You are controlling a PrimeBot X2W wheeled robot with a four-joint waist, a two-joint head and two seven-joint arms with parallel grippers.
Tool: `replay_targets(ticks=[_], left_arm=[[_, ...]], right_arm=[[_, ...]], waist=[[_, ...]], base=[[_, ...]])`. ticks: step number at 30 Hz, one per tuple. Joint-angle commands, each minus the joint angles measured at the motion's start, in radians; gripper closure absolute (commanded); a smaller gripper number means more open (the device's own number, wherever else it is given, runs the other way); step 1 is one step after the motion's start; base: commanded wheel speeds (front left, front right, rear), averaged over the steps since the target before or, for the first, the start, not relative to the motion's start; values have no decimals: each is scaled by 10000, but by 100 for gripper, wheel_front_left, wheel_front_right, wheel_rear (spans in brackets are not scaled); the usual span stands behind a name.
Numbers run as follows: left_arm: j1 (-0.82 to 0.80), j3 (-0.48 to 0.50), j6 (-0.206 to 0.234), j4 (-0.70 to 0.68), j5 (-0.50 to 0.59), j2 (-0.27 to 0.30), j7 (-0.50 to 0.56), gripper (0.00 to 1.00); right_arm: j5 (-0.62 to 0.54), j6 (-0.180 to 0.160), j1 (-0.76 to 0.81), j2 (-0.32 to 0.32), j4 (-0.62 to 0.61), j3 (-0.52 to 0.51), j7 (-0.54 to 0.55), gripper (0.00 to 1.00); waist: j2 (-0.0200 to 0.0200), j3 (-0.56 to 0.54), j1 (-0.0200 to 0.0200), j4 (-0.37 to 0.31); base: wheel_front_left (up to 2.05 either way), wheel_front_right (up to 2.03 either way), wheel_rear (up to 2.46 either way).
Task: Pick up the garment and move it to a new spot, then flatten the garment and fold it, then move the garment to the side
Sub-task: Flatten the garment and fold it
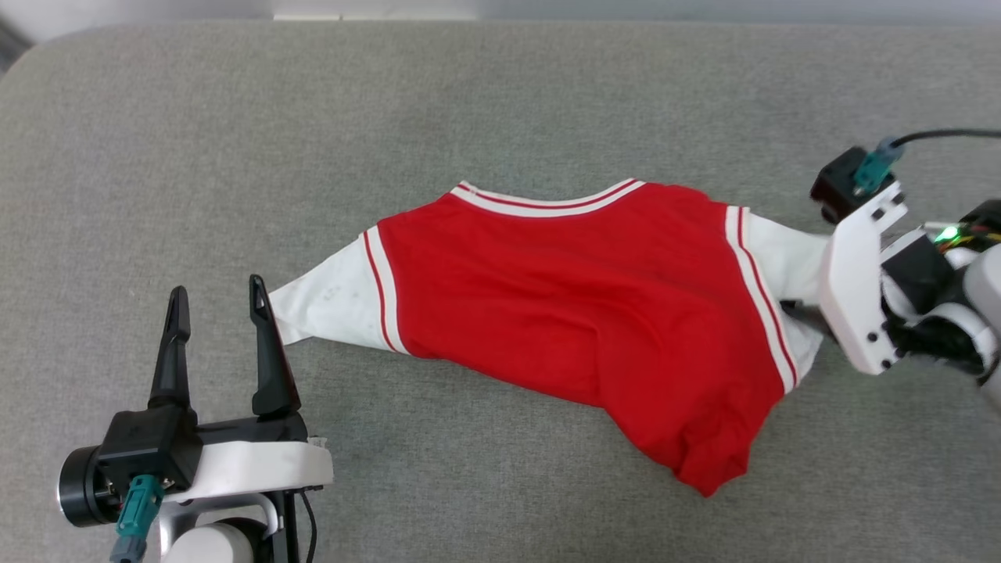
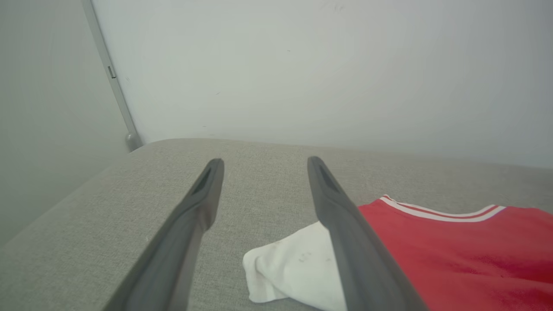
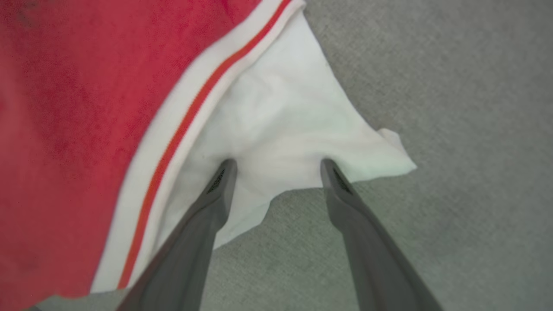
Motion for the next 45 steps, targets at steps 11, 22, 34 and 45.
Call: replay_targets(ticks=[11, 22, 34, 45], left_arm=[[-127, 1238, -1433, 438, 1159, -1408, -25, 0], [634, 1961, -1940, 671, 1642, -1794, -25, 0], [995, 2262, -2160, 692, 1795, -1949, -26, 0], [741, 2453, -2432, 1193, 1843, -1972, -26, 0]], right_arm=[[219, -2, 497, 784, 1182, 1425, -1350, 100], [378, -7, -120, -1112, -695, 1343, -3181, 100], [1571, -7, 3057, -2538, -577, 206, -2915, 100], [232, -7, 3940, -1381, 314, -1241, -4702, 0]], waist=[[0, 300, 1, 159], [0, -757, 1, -509], [0, -891, 1, -850], [0, -1229, 1, -946]], base=[[0, 0, 0], [0, 0, 0], [0, 0, 0], [0, 0, 0]])
